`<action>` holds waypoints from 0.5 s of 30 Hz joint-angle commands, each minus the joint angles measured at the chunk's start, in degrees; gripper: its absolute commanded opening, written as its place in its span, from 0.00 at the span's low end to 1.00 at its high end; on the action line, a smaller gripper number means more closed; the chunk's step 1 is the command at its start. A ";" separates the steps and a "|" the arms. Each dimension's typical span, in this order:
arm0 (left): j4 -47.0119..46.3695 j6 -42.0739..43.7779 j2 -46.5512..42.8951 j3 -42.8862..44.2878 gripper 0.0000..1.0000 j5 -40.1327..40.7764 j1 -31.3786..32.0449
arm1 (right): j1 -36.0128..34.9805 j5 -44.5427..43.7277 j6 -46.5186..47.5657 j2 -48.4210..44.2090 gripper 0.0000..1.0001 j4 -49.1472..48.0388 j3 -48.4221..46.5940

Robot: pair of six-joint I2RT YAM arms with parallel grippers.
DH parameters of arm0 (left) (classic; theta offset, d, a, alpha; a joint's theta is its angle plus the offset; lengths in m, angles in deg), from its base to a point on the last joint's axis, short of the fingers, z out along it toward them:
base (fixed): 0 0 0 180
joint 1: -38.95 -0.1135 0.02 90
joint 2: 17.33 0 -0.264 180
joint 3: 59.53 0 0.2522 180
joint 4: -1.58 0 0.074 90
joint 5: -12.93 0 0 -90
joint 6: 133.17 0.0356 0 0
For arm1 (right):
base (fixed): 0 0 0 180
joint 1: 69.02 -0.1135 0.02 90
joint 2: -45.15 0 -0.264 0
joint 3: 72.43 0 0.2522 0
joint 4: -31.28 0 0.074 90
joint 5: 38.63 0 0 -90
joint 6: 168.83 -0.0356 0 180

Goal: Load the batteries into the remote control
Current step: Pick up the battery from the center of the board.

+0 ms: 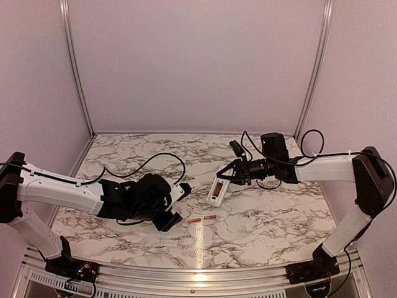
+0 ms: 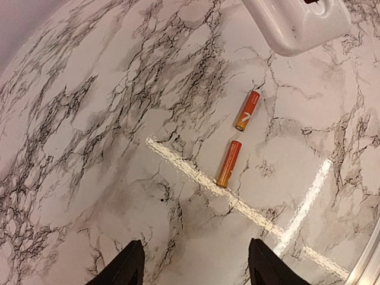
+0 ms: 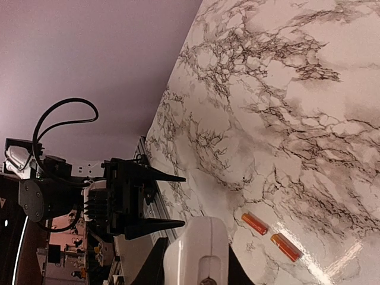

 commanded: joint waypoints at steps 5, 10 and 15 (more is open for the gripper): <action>2.71 3.11 8.61 7.39 0.57 -9.61 -2.05 | 4.35 2.44 3.31 -6.72 0.00 -2.81 7.11; 3.66 6.54 11.55 8.98 0.56 -11.52 -2.31 | 4.66 3.64 8.09 -9.87 0.00 -0.40 7.80; 4.09 7.69 13.77 10.85 0.54 -12.86 -2.98 | 4.66 2.96 12.89 -12.37 0.00 3.96 7.66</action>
